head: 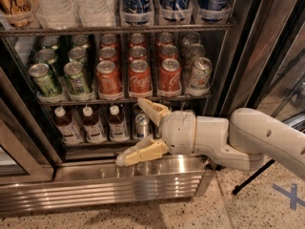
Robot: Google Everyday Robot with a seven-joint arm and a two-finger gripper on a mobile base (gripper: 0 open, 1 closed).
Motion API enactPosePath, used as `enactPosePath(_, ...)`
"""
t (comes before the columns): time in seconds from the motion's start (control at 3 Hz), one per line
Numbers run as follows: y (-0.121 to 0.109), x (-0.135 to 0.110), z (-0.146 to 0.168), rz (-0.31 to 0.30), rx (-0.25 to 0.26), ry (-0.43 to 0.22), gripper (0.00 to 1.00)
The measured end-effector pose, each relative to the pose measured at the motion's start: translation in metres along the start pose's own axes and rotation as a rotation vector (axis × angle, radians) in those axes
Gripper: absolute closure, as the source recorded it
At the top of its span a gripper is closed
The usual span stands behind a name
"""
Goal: Pick coke can from middle shelf of fridge
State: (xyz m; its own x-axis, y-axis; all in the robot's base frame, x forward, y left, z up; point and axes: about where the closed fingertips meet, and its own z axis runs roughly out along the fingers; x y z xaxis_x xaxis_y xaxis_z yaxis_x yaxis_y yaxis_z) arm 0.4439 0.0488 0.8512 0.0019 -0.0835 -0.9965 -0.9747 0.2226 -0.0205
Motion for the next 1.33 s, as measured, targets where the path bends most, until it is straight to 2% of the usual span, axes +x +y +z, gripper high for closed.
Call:
enactPosePath(0.33, 0.013, 0.008, -0.006, 0.003, 0.041, -0.012, 0.00)
enactPosePath(0.67, 0.038, 0.018, -0.017, 0.005, 0.049, -0.021, 0.00)
enactPosePath(1.0, 0.038, 0.018, -0.017, 0.005, 0.049, -0.021, 0.00)
enactPosePath(1.33, 0.023, 0.019, -0.021, 0.017, 0.154, -0.051, 0.00)
